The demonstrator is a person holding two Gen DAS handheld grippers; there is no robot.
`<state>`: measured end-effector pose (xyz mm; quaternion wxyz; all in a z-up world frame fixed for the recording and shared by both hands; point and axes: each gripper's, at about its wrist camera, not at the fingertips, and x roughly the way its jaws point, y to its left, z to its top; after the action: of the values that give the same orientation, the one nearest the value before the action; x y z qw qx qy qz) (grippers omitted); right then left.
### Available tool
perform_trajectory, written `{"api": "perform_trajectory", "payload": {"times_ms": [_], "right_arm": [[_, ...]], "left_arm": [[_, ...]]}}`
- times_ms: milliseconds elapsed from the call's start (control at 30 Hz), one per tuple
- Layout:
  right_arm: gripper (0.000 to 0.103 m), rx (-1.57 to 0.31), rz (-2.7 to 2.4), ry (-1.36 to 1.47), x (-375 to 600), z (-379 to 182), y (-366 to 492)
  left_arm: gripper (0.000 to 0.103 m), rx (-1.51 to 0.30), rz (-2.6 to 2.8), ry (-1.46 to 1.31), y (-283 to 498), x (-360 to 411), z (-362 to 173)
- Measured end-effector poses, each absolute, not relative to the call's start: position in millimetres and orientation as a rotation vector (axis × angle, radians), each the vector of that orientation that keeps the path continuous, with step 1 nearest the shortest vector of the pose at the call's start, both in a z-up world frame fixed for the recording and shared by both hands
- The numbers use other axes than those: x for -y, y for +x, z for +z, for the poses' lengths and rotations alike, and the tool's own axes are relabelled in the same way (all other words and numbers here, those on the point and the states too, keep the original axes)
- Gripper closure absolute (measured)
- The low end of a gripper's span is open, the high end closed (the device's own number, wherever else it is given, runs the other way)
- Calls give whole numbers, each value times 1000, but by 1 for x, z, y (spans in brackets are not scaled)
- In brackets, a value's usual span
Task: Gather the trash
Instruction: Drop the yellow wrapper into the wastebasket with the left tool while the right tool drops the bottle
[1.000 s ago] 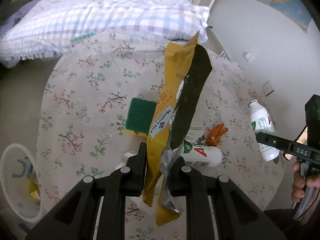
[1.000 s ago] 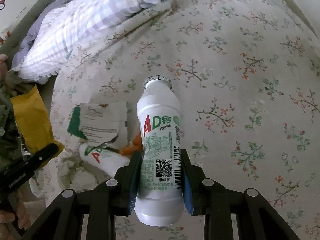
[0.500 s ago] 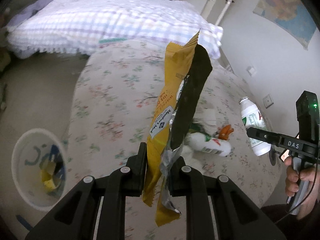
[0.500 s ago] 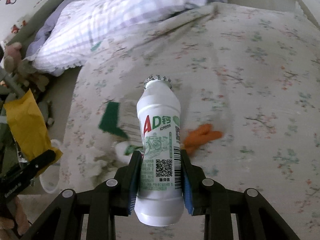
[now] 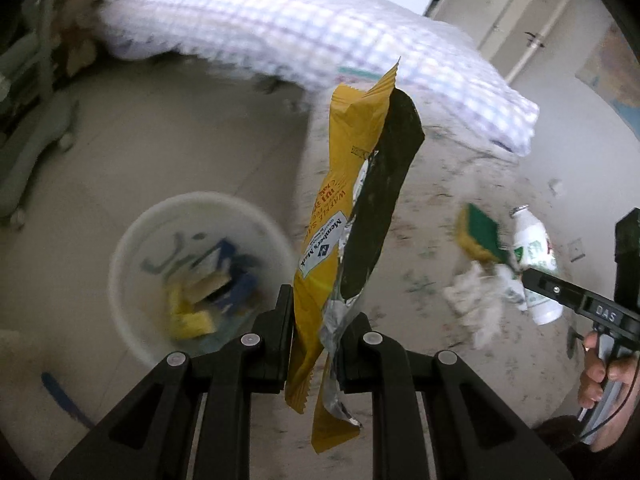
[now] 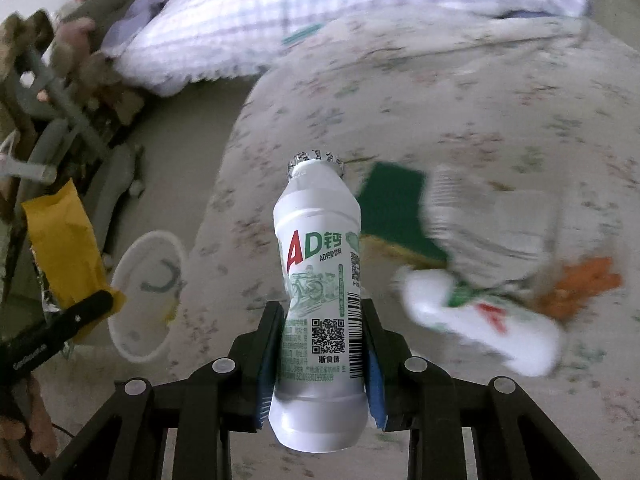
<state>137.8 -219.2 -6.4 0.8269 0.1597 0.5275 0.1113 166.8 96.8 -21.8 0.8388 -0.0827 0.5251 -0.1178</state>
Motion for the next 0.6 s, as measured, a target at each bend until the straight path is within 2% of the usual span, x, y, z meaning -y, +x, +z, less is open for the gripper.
{"api": "perform_trajectory", "payload": {"times_ms": [233, 300, 367, 533, 600], "right_arm": [[70, -1158, 291, 270, 166, -15, 150], [70, -1167, 304, 261, 152, -18, 154], [70, -1171, 319, 267, 142, -19, 158], [70, -1174, 348, 248, 105, -24, 171], [70, -1182, 361, 242, 91, -28, 176]], "left_arm": [[83, -1190, -149, -172, 178, -130, -43], [72, -1208, -99, -158, 180, -138, -47], [37, -1205, -60, -169, 179, -148, -48], [25, -1161, 15, -195, 171, -175, -42], [23, -1151, 31, -190, 166, -185, -41]]}}
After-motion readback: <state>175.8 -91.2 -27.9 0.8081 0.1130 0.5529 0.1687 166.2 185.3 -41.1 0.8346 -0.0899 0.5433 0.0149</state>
